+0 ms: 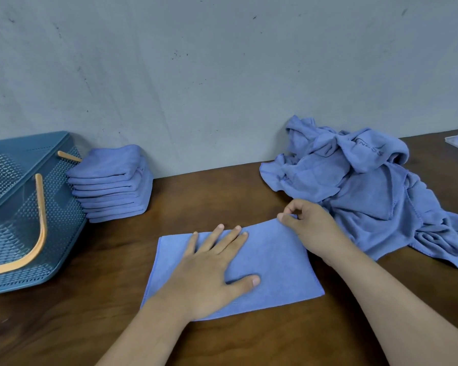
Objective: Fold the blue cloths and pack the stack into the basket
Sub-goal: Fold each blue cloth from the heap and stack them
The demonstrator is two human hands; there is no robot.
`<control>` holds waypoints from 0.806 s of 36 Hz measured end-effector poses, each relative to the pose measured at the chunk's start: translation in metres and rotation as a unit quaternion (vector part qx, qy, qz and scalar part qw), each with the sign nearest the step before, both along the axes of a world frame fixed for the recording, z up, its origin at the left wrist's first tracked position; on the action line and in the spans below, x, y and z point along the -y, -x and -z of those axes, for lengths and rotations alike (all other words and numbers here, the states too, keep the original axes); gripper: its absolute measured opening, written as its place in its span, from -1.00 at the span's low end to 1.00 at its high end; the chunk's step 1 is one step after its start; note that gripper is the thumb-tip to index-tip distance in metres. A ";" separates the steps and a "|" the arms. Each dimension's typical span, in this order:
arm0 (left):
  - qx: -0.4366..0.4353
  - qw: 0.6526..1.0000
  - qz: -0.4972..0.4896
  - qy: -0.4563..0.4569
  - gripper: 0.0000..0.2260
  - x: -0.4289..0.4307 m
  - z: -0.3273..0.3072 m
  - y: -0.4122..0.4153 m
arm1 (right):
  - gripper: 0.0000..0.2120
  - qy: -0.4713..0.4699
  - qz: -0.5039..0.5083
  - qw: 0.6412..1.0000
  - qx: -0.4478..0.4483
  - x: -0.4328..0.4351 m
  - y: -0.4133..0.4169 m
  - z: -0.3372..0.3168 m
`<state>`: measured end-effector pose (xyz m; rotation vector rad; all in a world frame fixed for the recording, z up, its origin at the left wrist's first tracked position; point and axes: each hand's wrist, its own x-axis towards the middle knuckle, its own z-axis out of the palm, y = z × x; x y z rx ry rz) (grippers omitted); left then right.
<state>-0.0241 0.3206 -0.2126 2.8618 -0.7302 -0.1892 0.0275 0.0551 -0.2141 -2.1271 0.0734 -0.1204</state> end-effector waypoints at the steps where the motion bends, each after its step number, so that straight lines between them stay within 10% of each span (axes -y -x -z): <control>1: 0.000 1.000 0.000 0.000 -0.22 0.000 0.000 0.000 | -0.78 0.021 0.004 1.000 0.004 0.000 -0.002 0.001; 9: 0.007 0.999 -0.038 -0.002 -0.21 0.001 0.000 0.000 | -0.63 0.112 0.018 0.994 0.010 -0.001 -0.005 -0.001; 17: 0.009 0.997 -0.073 -0.006 -0.24 0.003 0.003 -0.001 | -0.64 -0.089 -0.102 0.986 -0.097 0.010 0.007 -0.010; 25: 0.013 0.997 -0.076 -0.022 -0.31 0.002 0.004 -0.003 | -0.64 0.074 0.034 0.997 -0.016 0.001 0.001 0.004; 29: 0.088 0.996 0.011 -0.003 -0.47 0.009 -0.003 0.001 | -0.44 -0.030 0.036 0.997 -0.062 0.001 0.005 -0.004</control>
